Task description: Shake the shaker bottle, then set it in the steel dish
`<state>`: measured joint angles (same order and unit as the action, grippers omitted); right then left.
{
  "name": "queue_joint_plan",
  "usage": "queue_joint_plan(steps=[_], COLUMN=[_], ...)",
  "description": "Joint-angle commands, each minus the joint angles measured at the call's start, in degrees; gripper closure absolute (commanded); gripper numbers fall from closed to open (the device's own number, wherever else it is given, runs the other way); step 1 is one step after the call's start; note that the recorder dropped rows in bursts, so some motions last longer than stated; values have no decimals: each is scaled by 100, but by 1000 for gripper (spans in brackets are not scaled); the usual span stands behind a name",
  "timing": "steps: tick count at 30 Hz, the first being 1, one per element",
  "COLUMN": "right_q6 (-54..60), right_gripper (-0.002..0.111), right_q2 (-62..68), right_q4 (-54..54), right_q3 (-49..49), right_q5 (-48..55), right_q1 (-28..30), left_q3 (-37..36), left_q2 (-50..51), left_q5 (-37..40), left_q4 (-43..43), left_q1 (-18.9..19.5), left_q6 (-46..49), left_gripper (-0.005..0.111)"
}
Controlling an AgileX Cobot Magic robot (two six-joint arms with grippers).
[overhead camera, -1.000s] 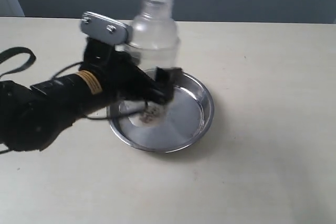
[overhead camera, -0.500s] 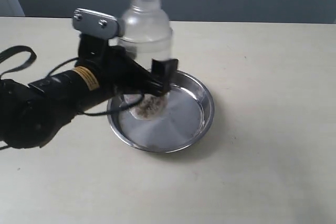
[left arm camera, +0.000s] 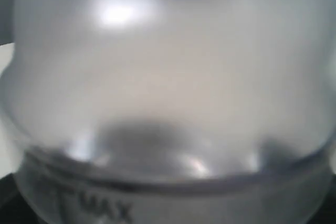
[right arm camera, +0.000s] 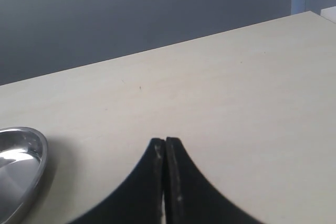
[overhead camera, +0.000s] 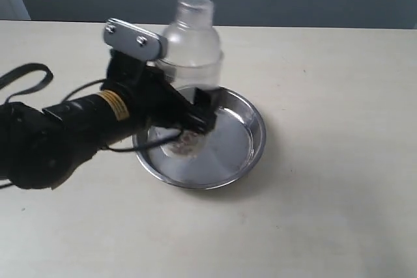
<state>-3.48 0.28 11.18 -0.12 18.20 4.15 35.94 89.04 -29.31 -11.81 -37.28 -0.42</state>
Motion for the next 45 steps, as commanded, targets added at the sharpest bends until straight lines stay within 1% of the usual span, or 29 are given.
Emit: queue_joint_plan(steps=[1,3,4,6,7,8,10,11,14,15,17,18,21,22,24,25,26,28,29,31,32,33,34,35,36,37,40,41,45], right_q6=[23,23,23,23,23,23,23,23,23,23,23,23,23,23,23,23,23,23,23,23,23,23,23,23,23,23,23,23,23], right_gripper=[109,109,109,109,109,109,109,109,109,109,109,109,109,109,109,109,109,109,109,109,109,109,109,109,109,109,109,109,109], right_q2=[-28,-28,-28,-28,-28,-28,-28,-28,-28,-28,-28,-28,-28,-28,-28,-28,-28,-28,-28,-28,-28,-28,-28,-28,-28,-28,-28,-28,-28], right_q4=[-14,-40,-40,-18,-13,-13,-13,-13,-13,-13,-13,-13,-13,-13,-13,-13,-13,-13,-13,-13,-13,-13,-13,-13,-13,-13,-13,-13,-13], right_q3=[12,12,12,12,12,12,12,12,12,12,12,12,12,12,12,12,12,12,12,12,12,12,12,12,12,12,12,12,12], right_q5=[-54,-54,-54,-54,-54,-54,-54,-54,-54,-54,-54,-54,-54,-54,-54,-54,-54,-54,-54,-54,-54,-54,-54,-54,-54,-54,-54,-54,-54], right_q1=[-23,-23,-23,-23,-23,-23,-23,-23,-23,-23,-23,-23,-23,-23,-23,-23,-23,-23,-23,-23,-23,-23,-23,-23,-23,-23,-23,-23,-23], left_q3=[22,22,22,22,22,22,22,22,22,22,22,22,22,22,22,22,22,22,22,22,22,22,22,22,22,22,22,22,22], left_q2=[-242,-205,-249,-414,-439,-428,-280,-279,-418,-418,-275,-253,-360,-342,-193,-148,-148,-256,-259,-135,-16,-3,-52,-143,-186,-172,-16,-27,-264], left_q5=[-192,-621,-624,-349,-272,-272,-633,-605,-34,-80,-422,-475,-13,-12,-306,-393,-243,-13,-13,-156,-466,-519,-343,-175,-141,-167,-497,-545,-710], left_q4=[1865,-708,-432,2363,2448,1528,-1649,-1847,2165,1898,-616,-1239,2253,2020,-834,-1331,-561,2902,3211,1014,-1075,-1346,-66,1984,3479,3344,-91,-106,1246], left_q1=[-116,50,-21,-197,-217,-144,78,50,-284,-263,-27,3,-232,-175,138,169,121,-215,-276,-49,77,45,-49,-195,-285,-275,54,79,67], left_q6=[79,-10,-82,-105,-135,42,654,570,86,42,238,87,42,42,260,98,42,-399,-592,-32,-10,-44,-52,-266,-477,-596,-192,-122,-609], left_gripper=[106,106,106,106,106,106,106,106,106,106,106,106,106,106,106,106,106,106,106,106,106,106,106,106,106,106,106,106,106])
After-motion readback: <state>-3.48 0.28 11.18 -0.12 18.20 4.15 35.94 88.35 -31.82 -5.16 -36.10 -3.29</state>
